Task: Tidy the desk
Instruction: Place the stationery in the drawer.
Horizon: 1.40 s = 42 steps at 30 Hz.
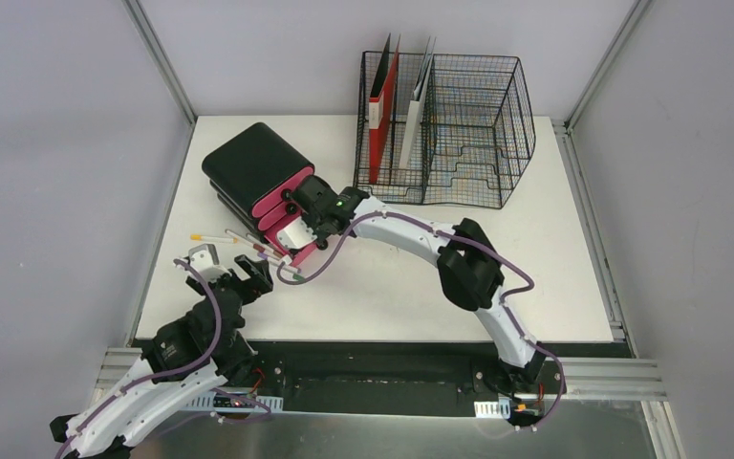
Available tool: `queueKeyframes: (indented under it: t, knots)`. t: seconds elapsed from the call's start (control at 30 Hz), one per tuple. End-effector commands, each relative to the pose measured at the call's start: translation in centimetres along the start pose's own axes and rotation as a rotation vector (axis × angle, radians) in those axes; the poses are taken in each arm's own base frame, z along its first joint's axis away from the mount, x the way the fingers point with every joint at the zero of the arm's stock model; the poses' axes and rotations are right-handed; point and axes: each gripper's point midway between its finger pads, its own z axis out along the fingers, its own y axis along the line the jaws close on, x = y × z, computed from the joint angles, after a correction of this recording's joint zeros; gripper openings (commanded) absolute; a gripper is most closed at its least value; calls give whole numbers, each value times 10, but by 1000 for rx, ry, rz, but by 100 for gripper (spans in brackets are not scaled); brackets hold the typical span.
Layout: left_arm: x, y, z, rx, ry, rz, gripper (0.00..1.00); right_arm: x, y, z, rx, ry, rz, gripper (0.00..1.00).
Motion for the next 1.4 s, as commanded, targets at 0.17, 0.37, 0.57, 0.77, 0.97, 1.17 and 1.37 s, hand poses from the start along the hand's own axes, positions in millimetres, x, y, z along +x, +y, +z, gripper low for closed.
queueKeyframes:
  t: [0.17, 0.37, 0.57, 0.77, 0.97, 1.17, 1.37]
  knots:
    - [-17, 15, -6, -84, -49, -99, 83, -10, -52, 7, 191, 10, 37, 23]
    - [-16, 15, -6, -82, -43, -105, 84, -9, -46, 7, 186, 16, 61, 53]
    - [-12, 7, -7, -40, -13, -100, 89, 1, -37, -25, 173, 14, 141, 67]
    - [-4, -24, -8, 127, 43, -12, 92, 9, 4, -93, 61, -71, 325, 71]
    - [8, -51, -12, 278, 90, 59, 91, 13, 76, -156, -75, -215, 505, 76]
    - [18, -64, -14, 340, 132, 77, 90, 51, 114, -206, -124, -500, 797, 83]
    - [24, -74, -10, 352, 162, 87, 90, 73, 138, -238, -91, -670, 1043, 85]
